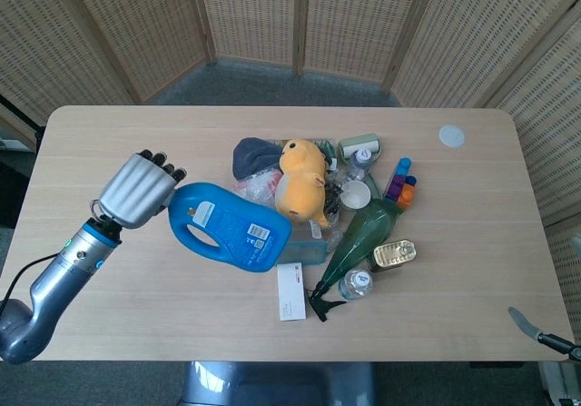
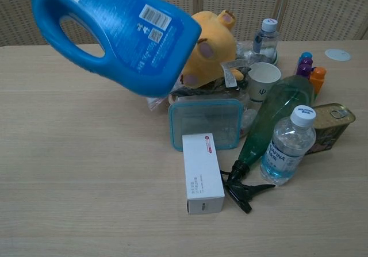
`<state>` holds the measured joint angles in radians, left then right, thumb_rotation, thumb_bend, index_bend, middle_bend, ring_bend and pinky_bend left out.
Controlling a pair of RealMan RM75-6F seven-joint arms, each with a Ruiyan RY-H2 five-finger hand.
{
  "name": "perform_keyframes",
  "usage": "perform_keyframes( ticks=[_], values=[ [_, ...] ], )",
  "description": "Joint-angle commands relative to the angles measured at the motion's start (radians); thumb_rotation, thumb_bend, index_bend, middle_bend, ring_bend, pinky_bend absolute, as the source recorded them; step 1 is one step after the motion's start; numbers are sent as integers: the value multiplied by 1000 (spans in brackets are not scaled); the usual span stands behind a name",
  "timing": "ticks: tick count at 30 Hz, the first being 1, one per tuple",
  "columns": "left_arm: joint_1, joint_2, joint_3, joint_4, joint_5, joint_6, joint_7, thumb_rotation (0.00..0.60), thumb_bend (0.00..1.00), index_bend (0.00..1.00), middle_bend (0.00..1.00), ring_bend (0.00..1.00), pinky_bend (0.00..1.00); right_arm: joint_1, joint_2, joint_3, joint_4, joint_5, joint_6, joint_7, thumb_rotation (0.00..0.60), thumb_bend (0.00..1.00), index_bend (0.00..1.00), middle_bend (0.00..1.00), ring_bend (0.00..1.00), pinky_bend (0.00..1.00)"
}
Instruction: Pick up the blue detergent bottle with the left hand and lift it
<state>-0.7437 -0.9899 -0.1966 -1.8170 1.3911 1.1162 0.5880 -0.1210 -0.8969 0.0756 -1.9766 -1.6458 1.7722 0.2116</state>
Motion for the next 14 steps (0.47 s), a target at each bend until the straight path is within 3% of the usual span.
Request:
perform_keyframes(
  ticks=[1, 7, 14],
  values=[
    [-3, 78, -45, -59, -19, 18, 10, 600, 0, 848, 694, 538, 672, -2, 0, 1, -3, -3, 6, -6, 508, 0, 0, 0, 0, 0],
    [8, 203, -89, -105, -43, 29, -9, 600, 0, 847, 693, 538, 672, 1, -4, 2, -4, 3, 1, -17, 508, 0, 0, 0, 0, 0],
    [31, 266, -103, -103, -51, 40, -52, 600, 0, 845, 692, 537, 671, 2, -8, 2, -6, 2, 2, -30, 507, 0, 0, 0, 0, 0]
  ],
)
